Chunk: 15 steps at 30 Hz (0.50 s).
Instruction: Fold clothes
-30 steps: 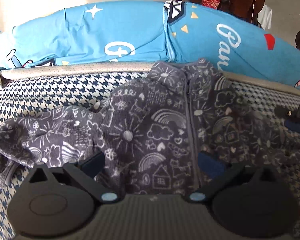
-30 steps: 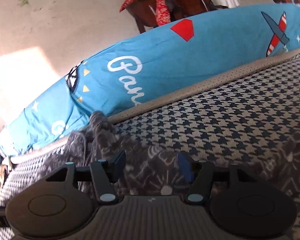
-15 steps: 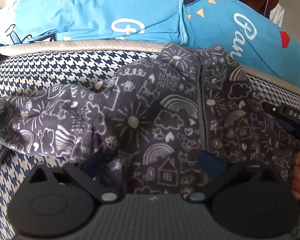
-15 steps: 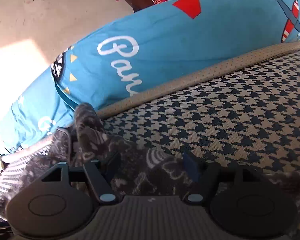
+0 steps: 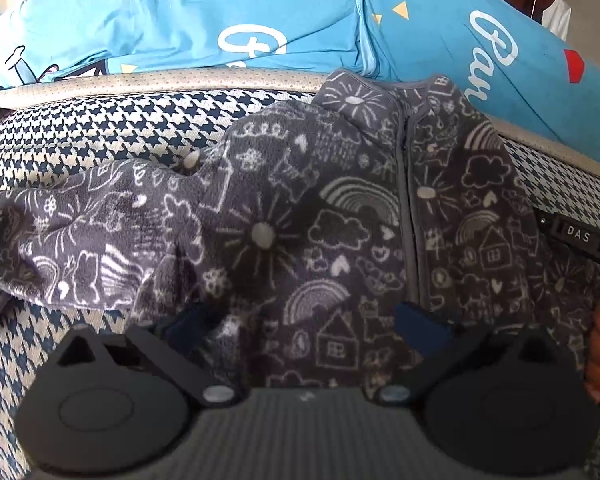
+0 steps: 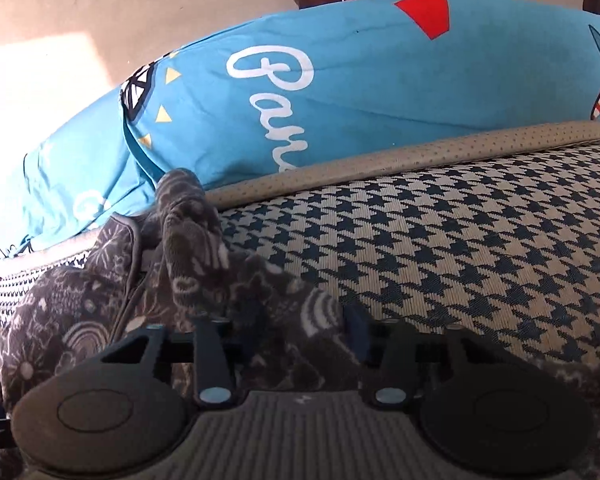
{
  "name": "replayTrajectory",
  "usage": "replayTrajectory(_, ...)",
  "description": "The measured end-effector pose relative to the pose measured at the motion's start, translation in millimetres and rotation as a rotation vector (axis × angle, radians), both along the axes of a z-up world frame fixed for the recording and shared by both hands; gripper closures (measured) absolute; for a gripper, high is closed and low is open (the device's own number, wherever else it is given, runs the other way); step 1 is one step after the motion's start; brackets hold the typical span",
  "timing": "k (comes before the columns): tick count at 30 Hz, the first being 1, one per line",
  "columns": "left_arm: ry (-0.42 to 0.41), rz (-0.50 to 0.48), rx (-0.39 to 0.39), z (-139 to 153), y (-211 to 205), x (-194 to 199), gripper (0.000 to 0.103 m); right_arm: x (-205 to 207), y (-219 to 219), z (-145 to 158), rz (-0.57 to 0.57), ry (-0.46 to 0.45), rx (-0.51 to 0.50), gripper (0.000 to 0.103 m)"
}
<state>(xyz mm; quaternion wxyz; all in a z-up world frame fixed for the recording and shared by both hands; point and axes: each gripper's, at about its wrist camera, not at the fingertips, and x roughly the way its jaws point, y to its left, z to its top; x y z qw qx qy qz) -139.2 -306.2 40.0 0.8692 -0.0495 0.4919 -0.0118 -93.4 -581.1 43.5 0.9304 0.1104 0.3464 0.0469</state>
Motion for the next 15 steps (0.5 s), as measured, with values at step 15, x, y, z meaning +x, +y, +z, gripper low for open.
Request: replayTrajectory(15,0.006,0.004,0.019,-9,2,6,0.0,-9,-30,27,-0.271,-0.077,0.006,0.097)
